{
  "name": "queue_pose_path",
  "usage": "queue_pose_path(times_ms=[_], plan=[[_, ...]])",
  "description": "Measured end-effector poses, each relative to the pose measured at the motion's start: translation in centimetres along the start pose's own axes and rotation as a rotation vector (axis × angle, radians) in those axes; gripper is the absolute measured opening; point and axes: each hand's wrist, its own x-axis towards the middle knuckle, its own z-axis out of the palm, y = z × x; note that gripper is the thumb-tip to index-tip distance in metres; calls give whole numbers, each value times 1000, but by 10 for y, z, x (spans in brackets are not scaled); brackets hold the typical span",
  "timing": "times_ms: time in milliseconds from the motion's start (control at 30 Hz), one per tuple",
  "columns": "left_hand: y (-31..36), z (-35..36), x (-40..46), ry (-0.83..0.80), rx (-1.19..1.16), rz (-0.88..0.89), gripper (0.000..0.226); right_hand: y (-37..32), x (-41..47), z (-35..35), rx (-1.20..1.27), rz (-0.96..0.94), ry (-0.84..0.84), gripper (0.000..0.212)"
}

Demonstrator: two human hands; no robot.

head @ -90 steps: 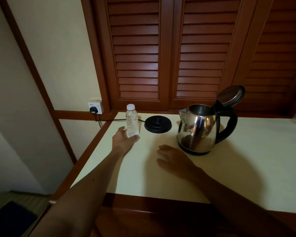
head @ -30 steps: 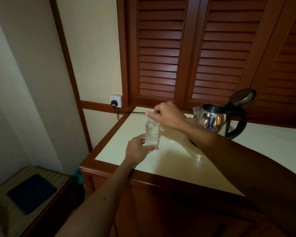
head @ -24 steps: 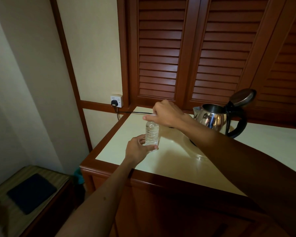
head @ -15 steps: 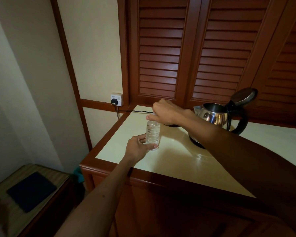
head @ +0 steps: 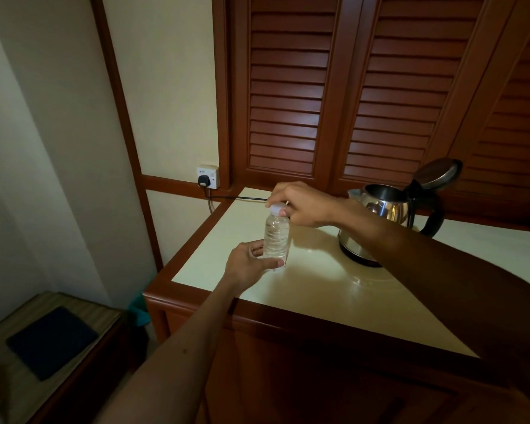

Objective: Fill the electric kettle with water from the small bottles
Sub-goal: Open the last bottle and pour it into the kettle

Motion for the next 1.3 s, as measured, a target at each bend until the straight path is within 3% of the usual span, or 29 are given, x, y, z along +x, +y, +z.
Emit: queue_pose_path(times_ms=[200,400,600,700,833,1067,1133,1300], plan=[[3,1,-5,1,43,26,47,-5,1,-6,-33,148,18,49],[2,-1,-5,-2,46,12,53,-16,5,-7,-64,169,8,45],[1,-1,-4,-5,53,16,54,-19,5,-15,-89,48,-99,15],[2,-2,-5,-7,69,33,49,-15,3,-13,-62,37,-71,33],[4,-1,-7,-5,76,52,42,-10,1,-10,74,49,12,43],[3,0,-8,9,118,75,41,7,-28,19,345,244,446,25],[3,1,-8,29,165,84,42,20,-46,42,315,318,429,24],[5,3,-8,49,213,92,51,57,-99,107,173,436,120,36]])
